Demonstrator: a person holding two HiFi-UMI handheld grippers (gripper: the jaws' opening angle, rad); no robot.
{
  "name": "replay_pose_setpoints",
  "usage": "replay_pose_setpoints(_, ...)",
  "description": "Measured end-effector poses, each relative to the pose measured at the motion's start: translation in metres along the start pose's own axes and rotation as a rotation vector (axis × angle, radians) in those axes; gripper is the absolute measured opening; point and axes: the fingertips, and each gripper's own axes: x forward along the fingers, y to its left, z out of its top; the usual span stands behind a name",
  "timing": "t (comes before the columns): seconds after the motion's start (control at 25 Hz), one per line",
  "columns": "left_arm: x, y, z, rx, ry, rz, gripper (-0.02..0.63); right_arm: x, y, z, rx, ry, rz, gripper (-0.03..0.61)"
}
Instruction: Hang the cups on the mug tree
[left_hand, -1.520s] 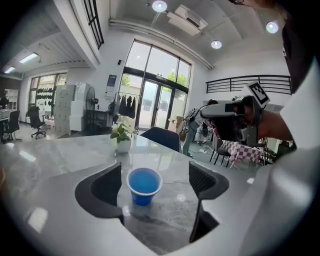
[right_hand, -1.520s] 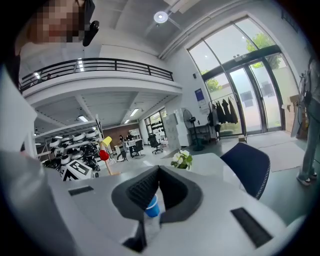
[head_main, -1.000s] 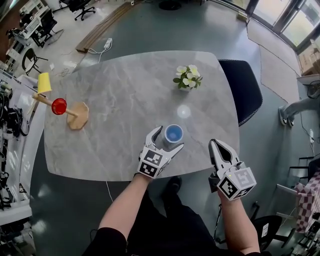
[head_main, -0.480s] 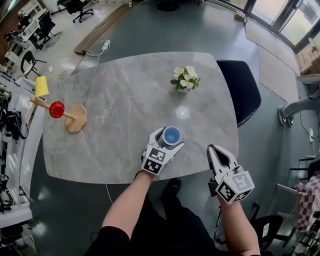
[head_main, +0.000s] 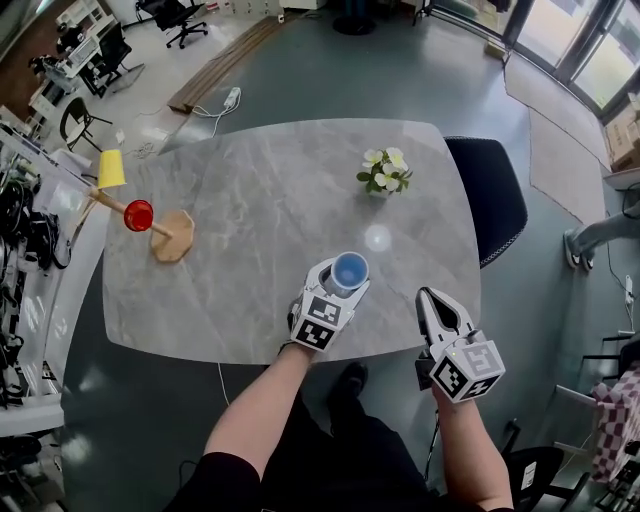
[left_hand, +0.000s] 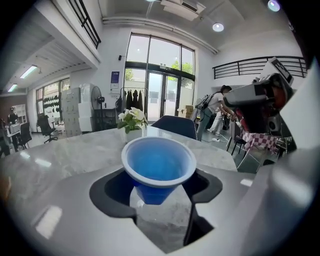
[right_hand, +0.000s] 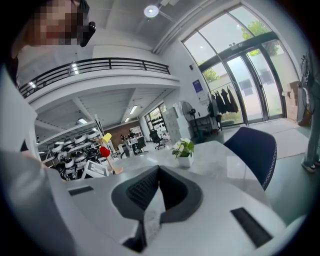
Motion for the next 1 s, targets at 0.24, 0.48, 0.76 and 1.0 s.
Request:
replay_pose_setpoints(0.24,-0.045,0.016,0.047,0.026,-0.05,0.043,0.295,0.012,0.023,0.023,-0.001,-0.026,0.042,0.012)
replay_pose_setpoints(0.48,-0.105,0.056,0.087,0.018,-0.124,0.115,0.295,0.033,0.057,0.037,-0.009,-0.032,0.086,0.012)
replay_pose_setpoints(0.76,-0.174,0.108,0.098,0.034,-0.178,0.17,0.293,0.075,0.122,0.051,-0.065,-0.029,0.162,0.012)
replay_pose_setpoints(1.0,-0.252,0.158,0.089,0.018,-0.189,0.201,0.293,0.118,0.206,0.064,-0.084,-0.017,0.228,0.012)
